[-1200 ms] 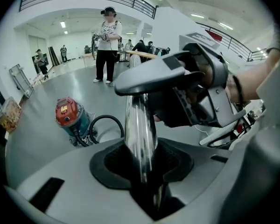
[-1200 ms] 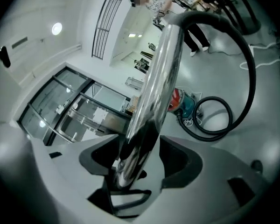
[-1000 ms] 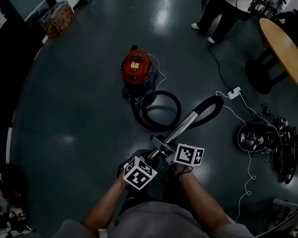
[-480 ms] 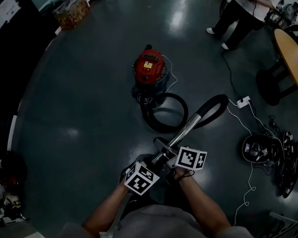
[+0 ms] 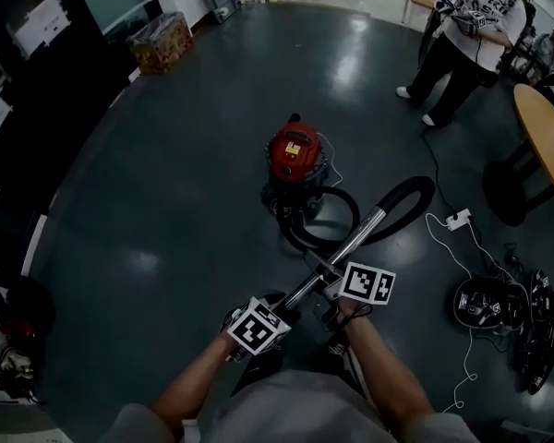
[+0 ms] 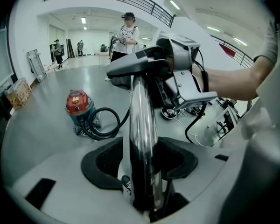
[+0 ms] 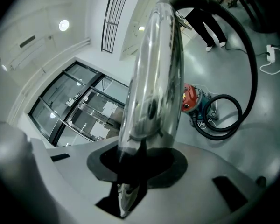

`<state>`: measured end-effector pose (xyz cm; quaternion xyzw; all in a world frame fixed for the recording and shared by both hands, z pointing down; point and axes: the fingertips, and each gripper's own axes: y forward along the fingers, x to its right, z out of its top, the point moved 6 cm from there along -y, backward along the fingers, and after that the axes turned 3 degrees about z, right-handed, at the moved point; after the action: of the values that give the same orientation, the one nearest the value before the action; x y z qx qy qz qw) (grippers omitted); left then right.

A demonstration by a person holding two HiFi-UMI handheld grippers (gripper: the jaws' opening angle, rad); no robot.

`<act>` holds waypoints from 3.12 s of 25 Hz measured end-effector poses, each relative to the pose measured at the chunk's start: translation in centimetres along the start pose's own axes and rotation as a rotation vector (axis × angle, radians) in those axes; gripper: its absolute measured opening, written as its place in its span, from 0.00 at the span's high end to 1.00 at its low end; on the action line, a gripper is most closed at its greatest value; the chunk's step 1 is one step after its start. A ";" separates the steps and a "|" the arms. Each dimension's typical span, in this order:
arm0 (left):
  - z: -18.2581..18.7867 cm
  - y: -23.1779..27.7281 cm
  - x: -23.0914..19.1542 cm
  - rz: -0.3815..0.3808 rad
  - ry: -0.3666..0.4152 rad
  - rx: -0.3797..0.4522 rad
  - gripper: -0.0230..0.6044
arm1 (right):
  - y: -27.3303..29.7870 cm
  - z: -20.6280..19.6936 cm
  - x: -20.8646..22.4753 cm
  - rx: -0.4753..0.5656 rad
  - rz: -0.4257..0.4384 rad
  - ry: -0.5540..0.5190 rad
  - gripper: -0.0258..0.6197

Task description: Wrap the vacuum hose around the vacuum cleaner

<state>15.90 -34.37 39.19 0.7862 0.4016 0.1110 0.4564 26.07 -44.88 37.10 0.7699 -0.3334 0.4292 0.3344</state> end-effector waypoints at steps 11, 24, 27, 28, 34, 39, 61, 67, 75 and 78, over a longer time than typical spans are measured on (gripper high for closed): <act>-1.7 -4.2 -0.9 0.092 -0.056 -0.004 0.62 | 0.7 2.6 1.1 -0.055 -0.029 -0.087 0.79; -0.5 -7.6 -0.3 0.149 0.007 0.050 0.62 | 0.7 0.9 0.9 -0.204 -0.082 -0.295 0.79; 1.2 -6.5 0.4 0.154 0.080 0.058 0.62 | -0.6 0.3 1.7 -0.249 -0.106 -0.355 0.79; 2.1 -6.0 0.8 0.152 0.107 0.064 0.62 | -1.0 0.3 2.0 -0.263 -0.112 -0.374 0.79; 7.3 -4.5 1.7 0.125 0.233 0.114 0.62 | -2.9 -1.3 2.9 -0.387 -0.136 -0.468 0.79; 11.2 -2.9 3.1 0.130 0.312 0.150 0.62 | -5.1 -2.3 4.7 -0.518 -0.158 -0.548 0.79; 17.7 1.2 10.1 0.266 0.561 0.081 0.63 | -14.8 -3.6 10.5 -0.975 -0.121 -1.011 0.79; 18.0 2.2 10.4 0.265 0.689 0.020 0.63 | -15.7 -3.0 11.1 -1.096 -0.161 -1.133 0.79; 18.3 6.6 10.3 0.128 0.795 -0.110 0.63 | -17.3 0.2 11.8 -1.284 -0.211 -1.227 0.79; 19.9 7.8 10.1 0.108 0.797 -0.122 0.63 | -18.2 2.7 11.6 -1.338 -0.272 -1.300 0.79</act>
<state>37.39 -41.48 32.46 0.6731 0.4977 0.4545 0.3044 46.56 -39.58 42.04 0.5387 -0.5392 -0.4077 0.5028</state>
